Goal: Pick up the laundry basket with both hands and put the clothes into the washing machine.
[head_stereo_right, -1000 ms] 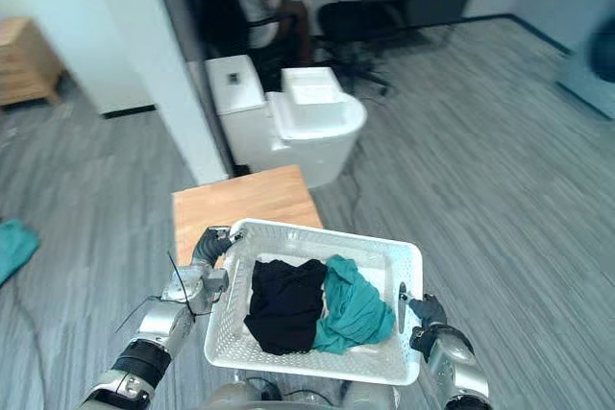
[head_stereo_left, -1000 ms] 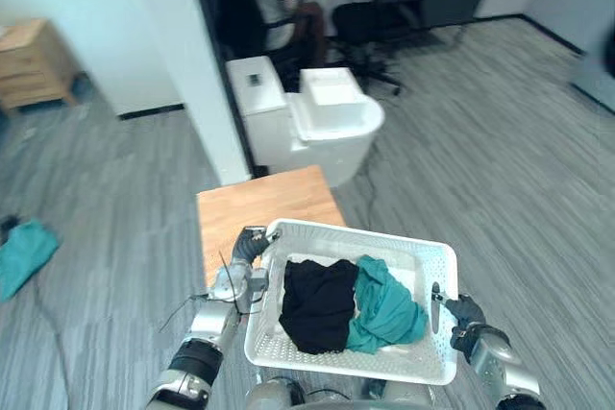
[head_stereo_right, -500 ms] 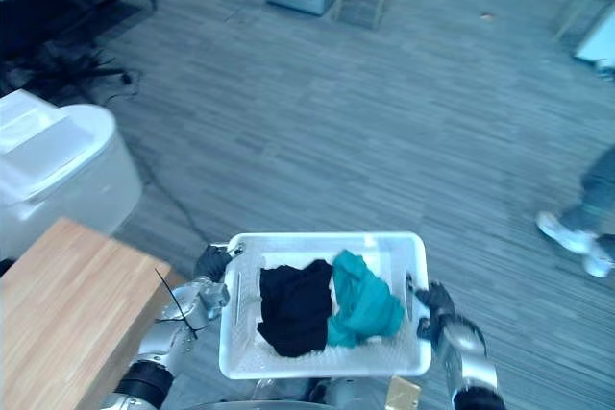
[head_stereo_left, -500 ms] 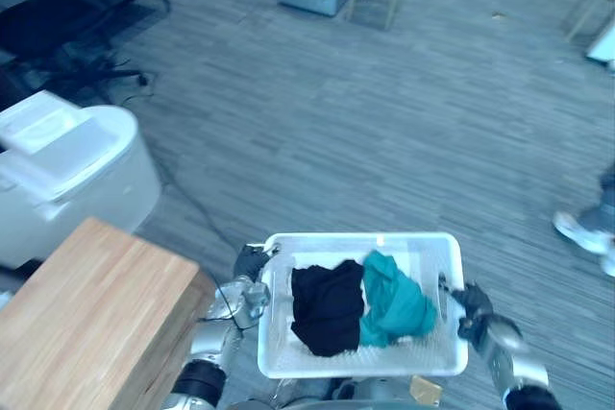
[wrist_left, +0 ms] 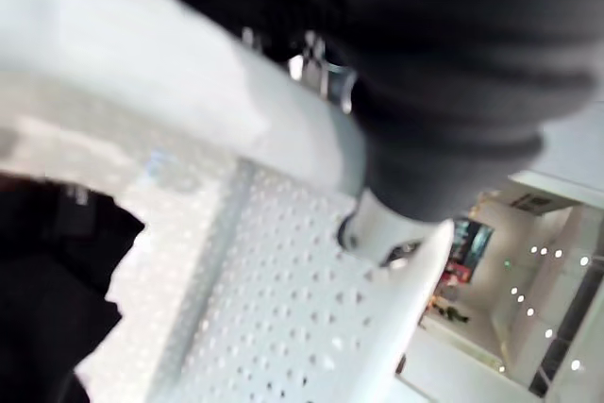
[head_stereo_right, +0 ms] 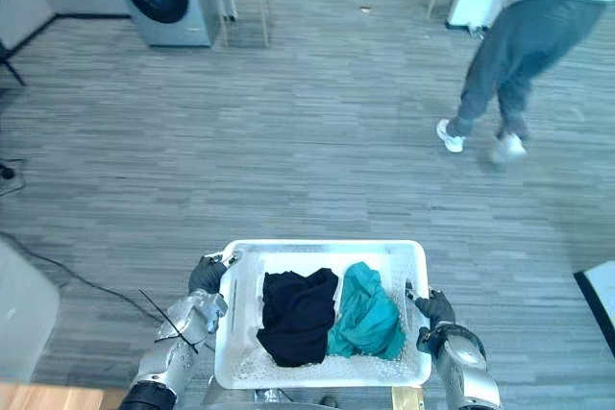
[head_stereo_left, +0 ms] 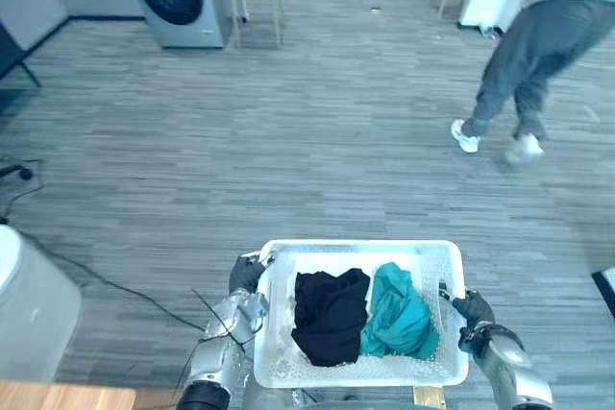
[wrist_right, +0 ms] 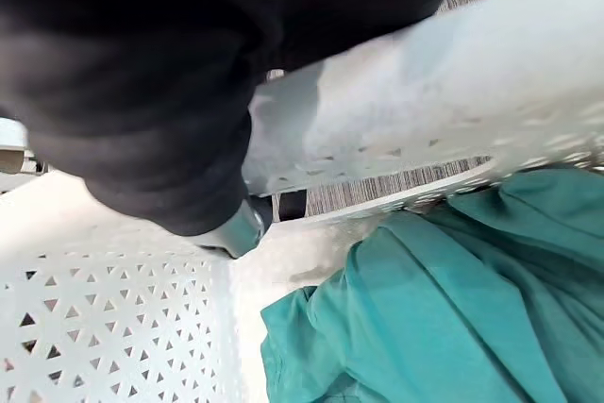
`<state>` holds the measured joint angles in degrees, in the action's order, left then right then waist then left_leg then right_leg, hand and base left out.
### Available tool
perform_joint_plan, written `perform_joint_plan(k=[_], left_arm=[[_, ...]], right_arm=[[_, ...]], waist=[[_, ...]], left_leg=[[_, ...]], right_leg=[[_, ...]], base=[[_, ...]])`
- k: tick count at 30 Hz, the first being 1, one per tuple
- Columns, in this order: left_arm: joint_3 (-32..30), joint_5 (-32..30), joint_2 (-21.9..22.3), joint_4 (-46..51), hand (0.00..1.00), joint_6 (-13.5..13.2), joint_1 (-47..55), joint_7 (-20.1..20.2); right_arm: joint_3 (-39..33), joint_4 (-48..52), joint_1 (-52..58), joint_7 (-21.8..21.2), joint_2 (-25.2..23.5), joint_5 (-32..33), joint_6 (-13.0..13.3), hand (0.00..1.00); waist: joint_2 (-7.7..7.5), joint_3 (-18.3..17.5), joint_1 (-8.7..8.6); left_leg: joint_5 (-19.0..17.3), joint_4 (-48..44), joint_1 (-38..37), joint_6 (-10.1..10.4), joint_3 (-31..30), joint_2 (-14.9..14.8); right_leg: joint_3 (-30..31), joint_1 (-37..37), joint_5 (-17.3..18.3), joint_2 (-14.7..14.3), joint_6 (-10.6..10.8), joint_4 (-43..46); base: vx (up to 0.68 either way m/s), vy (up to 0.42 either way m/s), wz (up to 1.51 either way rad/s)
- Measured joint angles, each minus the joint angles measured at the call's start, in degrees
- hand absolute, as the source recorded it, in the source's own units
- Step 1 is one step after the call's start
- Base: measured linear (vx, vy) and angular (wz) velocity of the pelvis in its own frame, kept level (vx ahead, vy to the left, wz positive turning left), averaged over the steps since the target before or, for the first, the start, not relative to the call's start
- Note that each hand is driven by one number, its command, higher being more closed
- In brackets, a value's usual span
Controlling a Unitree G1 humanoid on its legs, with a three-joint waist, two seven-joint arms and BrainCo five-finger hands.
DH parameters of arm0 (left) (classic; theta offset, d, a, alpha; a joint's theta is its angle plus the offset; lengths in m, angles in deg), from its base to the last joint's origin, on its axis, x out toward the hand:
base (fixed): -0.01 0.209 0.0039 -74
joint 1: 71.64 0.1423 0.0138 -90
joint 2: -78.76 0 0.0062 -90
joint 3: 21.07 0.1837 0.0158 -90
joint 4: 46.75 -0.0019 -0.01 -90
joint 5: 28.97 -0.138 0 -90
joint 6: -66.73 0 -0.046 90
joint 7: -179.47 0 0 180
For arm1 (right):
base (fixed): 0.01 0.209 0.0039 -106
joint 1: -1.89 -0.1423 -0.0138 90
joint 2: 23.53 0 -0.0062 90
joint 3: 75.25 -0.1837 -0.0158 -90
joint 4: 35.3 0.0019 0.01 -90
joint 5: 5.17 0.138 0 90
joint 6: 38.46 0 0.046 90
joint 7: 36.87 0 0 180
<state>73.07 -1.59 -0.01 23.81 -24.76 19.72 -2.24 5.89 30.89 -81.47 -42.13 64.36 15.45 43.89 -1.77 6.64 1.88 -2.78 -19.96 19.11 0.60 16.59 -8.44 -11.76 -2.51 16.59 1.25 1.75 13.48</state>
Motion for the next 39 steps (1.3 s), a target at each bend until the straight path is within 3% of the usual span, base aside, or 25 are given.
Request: perform_joint_plan(k=[2,3,4,6,9,11,12,14,16,17,18,19,20,23,25,27,28,29,30,31,32,33,34,36,39], left_arm=[[0.2,-0.3,0.1,0.3,1.0,0.0,-0.1,-0.6],[0.3,-0.4,-0.4,0.5,1.0,0.1,-0.1,-1.0],[0.7,-0.6,-1.0,0.9,1.0,0.5,-0.2,-1.0],[0.6,-0.8,-2.1,2.3,1.0,0.3,-0.4,-1.3],[0.5,-0.7,-3.5,4.4,1.0,-1.2,-1.6,-2.1],[0.8,-0.7,-3.6,4.1,1.0,-1.4,-4.5,-2.1],[0.9,-0.8,-3.9,4.0,1.0,-1.4,-5.8,-2.0],[1.8,-0.9,-4.3,2.5,1.0,-1.3,-6.9,-2.0],[1.9,-0.9,-3.3,1.5,1.0,-1.2,-6.1,-1.8],[1.6,-0.9,-2.3,1.5,1.0,-1.2,-5.9,-1.8],[1.5,-1.0,-1.2,1.5,1.0,-1.2,-5.1,-1.6],[0.7,-1.0,-0.1,1.5,1.0,-1.3,-4.0,-1.5],[0.2,-0.9,0.7,1.4,1.0,-1.0,-2.8,-1.5],[0.2,-0.9,0.2,1.3,1.0,-0.4,-1.5,-0.8],[-0.3,-0.8,-0.1,1.8,1.0,-0.4,-1.6,-0.5],[-1.6,-0.5,0.0,2.1,1.0,-0.4,-1.8,-0.5],[-2.3,-0.4,0.8,2.2,1.0,-0.3,-1.6,-0.5],[-2.6,-0.4,1.9,3.4,1.0,-0.2,-1.0,-0.6],[-2.6,-0.5,2.2,3.7,1.0,-0.3,-1.1,-0.8],[-3.2,-0.4,1.5,3.7,1.0,-0.4,-1.1,-1.1],[-4.5,-0.4,1.0,3.9,1.0,-0.4,-1.1,-1.1],[-4.7,-0.4,0.9,4.1,1.0,-0.4,-1.2,-1.1],[-4.6,-0.4,0.6,5.1,1.0,-0.4,-1.2,-1.4],[-4.3,-0.4,-0.8,5.9,1.0,-0.2,-1.0,-2.0],[-4.2,-0.4,-2.3,6.0,1.0,-0.3,0.3,-2.3]], right_arm=[[-0.3,-0.1,0.4,0.0,-0.6,0.0,0.1,1.0],[-0.4,-0.3,0.5,0.0,-1.0,0.0,0.0,1.0],[-0.9,-1.0,0.3,0.0,-1.0,0.0,0.0,1.0],[-0.3,-2.0,-0.6,0.0,-1.5,0.1,0.0,1.0],[-0.1,-1.9,-2.9,-0.4,-2.1,0.8,0.6,1.0],[-0.8,-1.8,-4.1,-0.4,-1.7,1.5,0.5,1.0],[-0.9,-1.5,-4.1,-0.5,-1.7,2.1,0.6,1.0],[-1.4,-1.5,-3.6,-0.5,-1.6,2.1,0.4,1.0],[-1.8,-0.6,-3.0,-0.5,-1.0,1.9,0.6,1.0],[-2.2,0.7,-2.6,-0.6,-0.3,1.1,0.5,1.0],[-2.3,0.8,-2.5,-0.6,0.8,1.1,0.3,1.0],[-1.8,0.8,-2.7,-0.6,1.5,1.0,0.1,1.0],[-0.9,0.8,-3.1,-0.6,2.5,0.9,0.0,1.0],[-0.7,0.8,-3.0,-0.6,2.6,0.9,0.0,1.0],[0.0,0.8,-4.1,-0.6,2.9,1.0,0.1,1.0],[0.6,0.8,-6.1,-0.5,3.3,1.0,0.1,1.0],[1.0,0.8,-7.0,-0.4,4.1,0.9,0.2,1.0],[1.8,0.8,-7.2,-0.5,5.4,1.0,0.4,1.0],[1.9,0.5,-7.5,-0.5,5.8,1.0,0.5,1.0],[2.0,0.5,-7.5,-0.1,4.1,1.0,0.4,1.0],[2.8,0.6,-7.6,-0.1,3.3,1.0,0.5,1.0],[2.9,0.6,-7.6,-0.1,3.0,1.0,0.5,1.0],[2.5,0.5,-7.6,0.0,2.1,1.0,0.5,1.0],[2.4,0.1,-7.7,0.0,1.0,1.0,0.4,1.0],[3.7,-3.1,-8.8,-0.1,-0.2,0.7,0.2,1.0]], waist=[[-2.6,0.9,-0.15],[-3.64,0.9,-1.23],[-3.5,1.0,-1.94],[-2.51,1.8,-1.58],[0.13,3.0,-2.45],[1.06,3.6,-2.93],[0.38,3.6,-3.52],[-0.15,3.8,-4.6],[2.15,2.6,-4.92],[2.8,1.9,-5.04],[5.26,1.2,-4.61],[7.6,0.8,-3.6],[8.47,1.1,-2.4],[6.45,2.8,-2.66],[3.33,4.1,-1.18],[2.94,5.0,-0.59],[3.8,4.6,-0.78],[5.42,4.0,-0.21],[6.03,4.1,0.45],[4.73,3.9,1.09],[2.4,3.4,0.63],[1.73,3.2,0.62],[0.11,3.2,0.63],[-2.4,3.5,0.59],[-1.99,3.9,0.75]], left_leg=[[-1.8,-2.2,-2.9,-3.9,1.2,2.5],[-4.1,-3.3,-4.8,-4.6,1.2,4.6],[-5.6,-3.2,-6.8,-5.4,0.7,5.4],[-8.2,-2.2,-12.2,-5.3,0.8,5.7],[-10.3,4.3,-21.0,-4.1,0.6,5.5],[-11.8,5.8,-23.5,-2.3,0.1,4.4],[-13.0,6.9,-25.6,-0.7,-0.5,4.5],[-16.1,7.5,-30.6,2.0,-1.6,3.9],[-19.9,5.3,-34.7,3.5,-1.6,0.5],[-18.5,-11.8,-29.2,4.2,-1.1,-5.2],[-13.8,-23.1,-25.6,3.6,-0.4,-10.8],[-4.6,-33.3,-22.1,0.2,0.6,-17.0],[-1.3,-46.5,-16.9,0.5,-1.2,-20.7],[-3.6,-55.8,-7.7,-0.6,-1.8,-18.4],[-7.3,-44.2,-0.4,-0.3,5.4,-15.7],[-6.8,-24.4,2.5,1.4,9.5,-13.5],[-2.4,-3.6,1.5,7.7,10.3,-10.7],[-0.4,6.8,1.5,10.8,9.8,-11.0],[3.6,4.4,2.0,7.3,9.2,-11.6],[5.2,-0.9,2.1,4.8,7.6,-10.0],[1.8,-6.1,2.8,-0.4,7.0,-7.7],[0.1,-8.1,3.1,-2.8,7.1,-6.9],[-3.5,-10.9,3.0,-4.3,7.8,-4.8],[-8.5,-13.7,0.2,-6.6,8.7,-1.1],[-13.0,-10.1,-9.6,-5.5,9.1,0.8]], right_leg=[[-1.0,7.5,-0.2,6.6,3.4,25.2],[-2.8,12.5,-6.3,11.9,4.8,39.0],[-3.6,14.9,-11.4,14.6,4.0,45.6],[-4.0,18.8,-9.0,16.9,0.4,53.2],[-7.1,25.5,-4.3,16.3,-1.1,40.4],[-9.2,26.3,-8.4,14.4,0.5,16.0],[-10.9,25.5,-13.7,14.8,2.4,0.2],[-11.5,25.9,-15.7,16.4,3.6,-4.1],[-10.7,27.8,-18.5,15.7,1.4,6.3],[-10.1,28.5,-18.7,14.5,-1.2,14.3],[-11.1,27.1,-16.1,12.1,-3.8,16.4],[-11.9,24.6,-13.4,8.1,-4.6,16.5],[-11.5,20.7,-11.0,4.4,-5.5,15.4],[-10.9,8.9,-10.1,1.9,-4.8,7.4],[-9.5,0.1,-10.6,1.9,-4.0,-1.4],[-8.5,-4.4,-9.9,2.7,-1.7,-5.0],[-8.3,-6.5,-9.0,3.0,0.4,-6.5],[-7.2,-7.7,-7.7,1.7,1.8,-7.8],[-6.3,-8.8,-6.2,1.7,2.7,-7.3],[-5.3,-10.0,-2.6,4.7,2.7,-4.0],[-5.1,-9.0,0.0,8.8,4.3,2.2],[-5.0,-7.1,0.4,10.8,5.0,7.8],[-3.1,-2.1,-0.8,15.2,6.1,20.3],[-0.4,5.6,-12.4,22.3,12.1,39.6],[-1.3,15.1,-5.0,23.1,4.3,52.5]], base=[[0.55,0.152,-0.05],[0.56,0.127,0.3],[0.57,0.105,0.35],[0.45,0.066,0.01],[0.58,-0.004,-0.02],[0.47,-0.091,0.19],[0.54,-0.167,0.25],[0.73,-0.279,0.31],[0.68,-0.283,0.11],[0.77,-0.38,-0.04],[0.93,-0.445,-0.31],[0.77,-0.353,-0.72],[0.62,-0.191,-0.76],[0.77,-0.11,-0.24],[0.61,-0.035,-0.2],[0.59,0.078,-0.33],[0.73,0.202,-0.44],[0.62,0.235,-0.46],[0.62,0.273,-0.5],[0.62,0.303,-0.29],[0.62,0.302,-0.09],[0.62,0.347,0.18],[0.62,0.347,0.35],[0.67,0.275,0.39],[0.56,0.057,0.02]])
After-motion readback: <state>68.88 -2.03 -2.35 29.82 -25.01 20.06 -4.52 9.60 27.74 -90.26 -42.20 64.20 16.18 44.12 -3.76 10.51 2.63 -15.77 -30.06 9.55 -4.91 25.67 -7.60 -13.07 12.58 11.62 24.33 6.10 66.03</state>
